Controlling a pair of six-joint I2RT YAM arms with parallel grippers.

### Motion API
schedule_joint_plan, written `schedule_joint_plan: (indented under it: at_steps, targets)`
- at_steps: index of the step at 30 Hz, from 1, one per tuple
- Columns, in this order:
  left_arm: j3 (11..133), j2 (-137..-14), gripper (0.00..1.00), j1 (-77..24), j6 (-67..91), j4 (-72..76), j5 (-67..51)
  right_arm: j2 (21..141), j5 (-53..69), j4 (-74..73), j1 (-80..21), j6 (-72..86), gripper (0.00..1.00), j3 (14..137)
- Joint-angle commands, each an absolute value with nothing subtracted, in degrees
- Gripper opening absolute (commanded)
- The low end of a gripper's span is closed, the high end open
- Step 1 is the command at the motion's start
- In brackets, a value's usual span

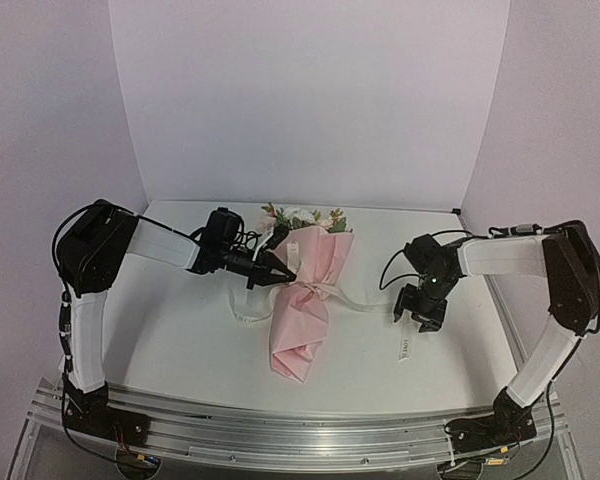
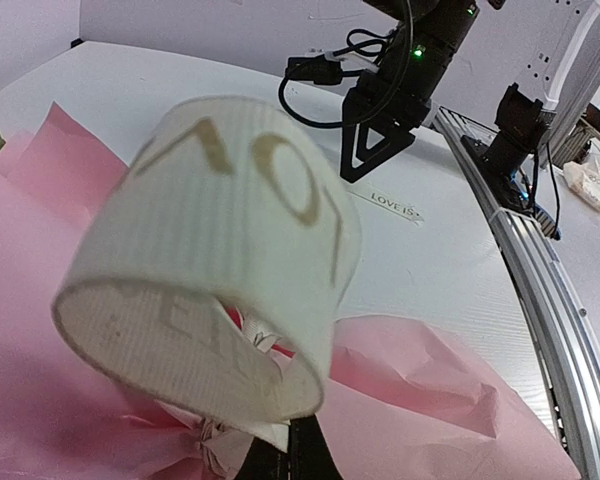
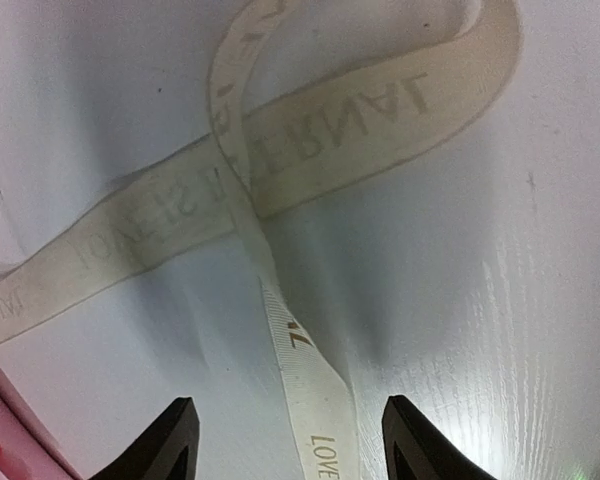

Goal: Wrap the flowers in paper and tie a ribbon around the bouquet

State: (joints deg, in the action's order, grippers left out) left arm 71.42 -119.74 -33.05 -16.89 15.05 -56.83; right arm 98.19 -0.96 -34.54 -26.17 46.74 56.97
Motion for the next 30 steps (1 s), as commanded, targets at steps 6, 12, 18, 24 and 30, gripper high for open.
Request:
schedule_joint_plan:
  at_steps: [6, 12, 18, 24, 30]
  targets:
    - [69.5, -116.9, 0.00, -34.3, -22.3, 16.1, -55.8, 100.2, -1.5, -31.2, -25.6, 46.0, 0.01, 55.3]
    - [69.0, -116.5, 0.00, -34.8, -27.9, 14.4, -54.6, 104.3, -3.8, -36.8, -25.3, 37.1, 0.00, 80.5]
    - [68.7, -115.4, 0.00, -35.2, -30.6, 12.8, -53.7, 123.6, 5.5, -39.1, -35.5, 30.9, 0.00, 128.6]
    - [67.6, -114.2, 0.00, -35.5, -32.8, 11.9, -53.5, 139.9, 12.6, -34.6, -44.0, 37.7, 0.00, 156.7]
    - [67.2, -113.7, 0.00, -35.5, -34.4, 10.3, -53.4, 139.5, 14.0, -22.0, -49.6, 42.4, 0.00, 150.6]
